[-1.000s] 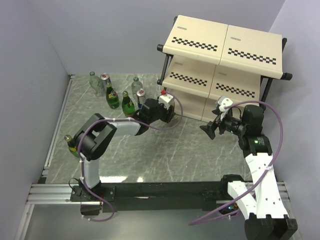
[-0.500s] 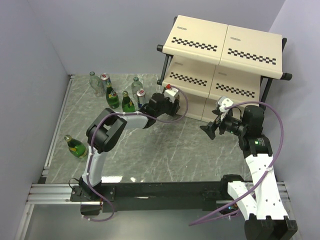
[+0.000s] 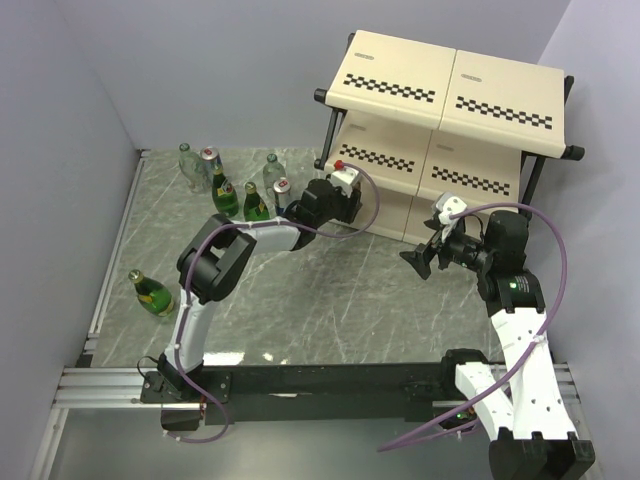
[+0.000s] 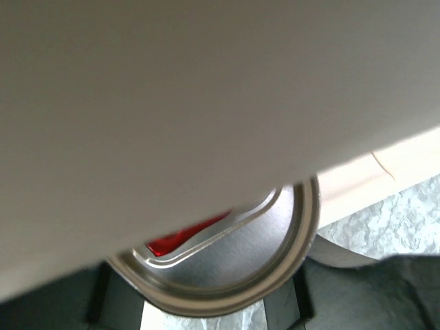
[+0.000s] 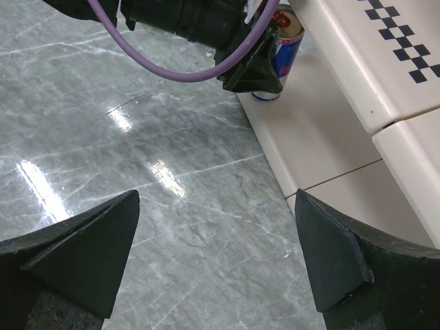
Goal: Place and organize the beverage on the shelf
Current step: Place the drink on the shelf.
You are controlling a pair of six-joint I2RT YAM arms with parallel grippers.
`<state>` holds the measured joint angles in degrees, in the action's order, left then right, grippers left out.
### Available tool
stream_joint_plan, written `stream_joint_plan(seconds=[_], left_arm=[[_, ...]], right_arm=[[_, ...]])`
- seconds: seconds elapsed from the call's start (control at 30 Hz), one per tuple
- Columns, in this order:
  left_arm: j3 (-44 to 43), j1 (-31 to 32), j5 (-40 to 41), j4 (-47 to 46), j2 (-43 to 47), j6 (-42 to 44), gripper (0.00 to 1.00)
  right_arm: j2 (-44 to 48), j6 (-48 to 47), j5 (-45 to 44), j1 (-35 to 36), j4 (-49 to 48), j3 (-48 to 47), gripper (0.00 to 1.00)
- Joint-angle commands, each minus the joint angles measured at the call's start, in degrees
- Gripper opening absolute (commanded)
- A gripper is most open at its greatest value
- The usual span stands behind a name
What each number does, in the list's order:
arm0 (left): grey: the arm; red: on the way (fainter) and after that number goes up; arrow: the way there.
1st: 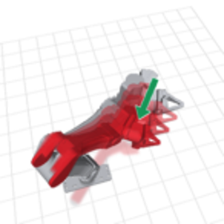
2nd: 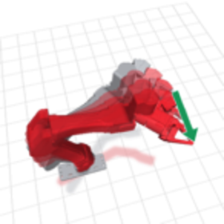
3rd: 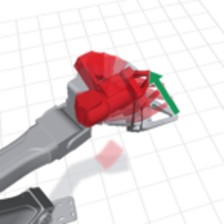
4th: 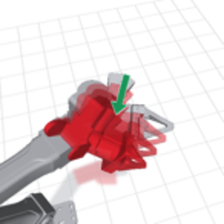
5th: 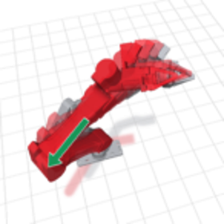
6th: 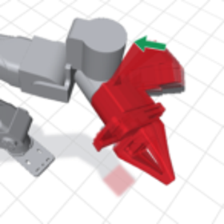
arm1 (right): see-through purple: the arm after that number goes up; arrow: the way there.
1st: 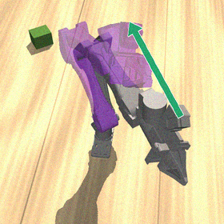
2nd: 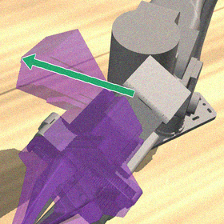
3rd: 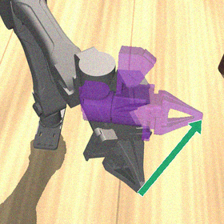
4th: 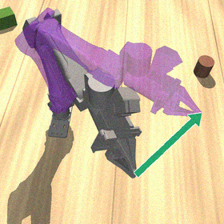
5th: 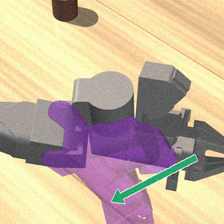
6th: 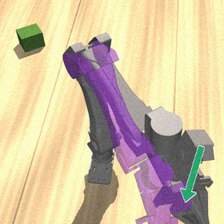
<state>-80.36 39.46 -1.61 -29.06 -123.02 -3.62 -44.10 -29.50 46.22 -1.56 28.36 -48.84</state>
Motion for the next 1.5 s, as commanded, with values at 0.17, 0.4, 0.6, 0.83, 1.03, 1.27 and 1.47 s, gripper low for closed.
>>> stream_joint_plan(seconds=[0.17, 0.4, 0.6, 0.83, 1.03, 1.27, 1.47], left_arm=[[-4.45, -0.35, 3.54, -3.11, -1.87, -0.25, 0.04], [-5.78, -0.35, 4.68, -2.93, -3.28, -0.6, 0.09], [-4.28, -0.26, 5.3, -3.72, -3.54, -1.39, 0.24], [-5.07, -0.26, 6.18, -2.94, -4.24, -1.74, 0.34], [-6.83, -0.26, 6.53, -0.91, -4.95, -2.18, 0.4], [-6.57, -0.26, 6.27, -0.12, -4.77, -2.71, 0.45], [-5.6, -0.26, 6.18, -0.38, -4.51, -3.24, 0.49]], right_arm=[[0.68, -0.3, 0.98, -0.63, -0.76, -1.96, 1.0], [0.68, -0.21, 0.98, -0.55, -0.94, -1.96, 1.0], [0.59, -0.3, 1.24, -0.55, -0.76, -2.05, 1.0], [0.59, -0.3, 1.16, -0.55, -0.85, -2.14, 1.0], [0.68, -0.39, 0.89, -0.72, -0.76, -2.14, 1.0], [0.77, -0.3, 0.89, -0.72, -0.85, -2.23, 1.0], [0.94, -0.3, 0.89, -0.98, -0.85, -2.23, 1.0]])
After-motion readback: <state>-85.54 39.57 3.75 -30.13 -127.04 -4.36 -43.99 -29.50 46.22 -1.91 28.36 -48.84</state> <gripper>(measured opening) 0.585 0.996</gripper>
